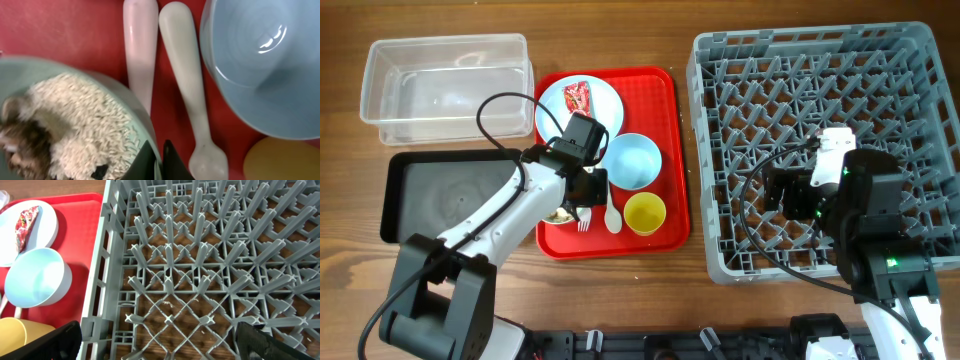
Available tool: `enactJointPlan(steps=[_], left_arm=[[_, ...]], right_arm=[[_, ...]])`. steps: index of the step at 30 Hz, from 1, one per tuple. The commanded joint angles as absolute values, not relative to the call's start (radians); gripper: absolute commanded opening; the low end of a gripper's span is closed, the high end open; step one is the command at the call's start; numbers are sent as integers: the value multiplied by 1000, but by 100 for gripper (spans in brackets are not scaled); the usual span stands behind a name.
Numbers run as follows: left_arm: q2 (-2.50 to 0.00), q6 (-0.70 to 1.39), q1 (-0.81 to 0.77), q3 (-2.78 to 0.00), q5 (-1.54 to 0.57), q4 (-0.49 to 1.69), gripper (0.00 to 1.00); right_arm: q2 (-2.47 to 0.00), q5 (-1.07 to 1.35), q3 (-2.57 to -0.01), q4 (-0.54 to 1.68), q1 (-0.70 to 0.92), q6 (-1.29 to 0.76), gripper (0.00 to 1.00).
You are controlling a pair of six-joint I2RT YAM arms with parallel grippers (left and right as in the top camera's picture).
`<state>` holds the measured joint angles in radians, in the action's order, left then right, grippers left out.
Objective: Sort waste into correct bins and load items into the dishwasher rack
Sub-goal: 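Grasp the green bowl of rice with the left gripper, then tip the green bowl over the black tray to dump the rice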
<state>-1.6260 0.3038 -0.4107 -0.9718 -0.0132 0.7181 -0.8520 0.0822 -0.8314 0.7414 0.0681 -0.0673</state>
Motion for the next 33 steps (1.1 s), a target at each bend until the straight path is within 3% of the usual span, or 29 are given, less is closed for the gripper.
enactJointPlan(steps=[1,9,12,16,21,27,33], left_arm=[[-1634,323,-415,-982,-6,722,4],[-1491,318,-401,-1158,-6,896,4],[-1426,316,-280,-1173,-52,915,4],[-1442,162,3,-1171,-388,915,4],[-1647,-23,384,-1160,-860,940,4],[-1853,-23,614,-1160,-1100,978,4],[-1882,-15,723,-1160,-1391,1015,4]], right_arm=[[-854,95,-857,741,64,-81,100],[-854,95,-857,739,64,-81,100],[-854,95,-857,739,64,-81,100],[-854,95,-857,739,64,-81,100],[-854,95,-857,741,64,-81,100],[-854,95,-857,741,64,-81,100],[-854,95,-857,743,64,-81,100]])
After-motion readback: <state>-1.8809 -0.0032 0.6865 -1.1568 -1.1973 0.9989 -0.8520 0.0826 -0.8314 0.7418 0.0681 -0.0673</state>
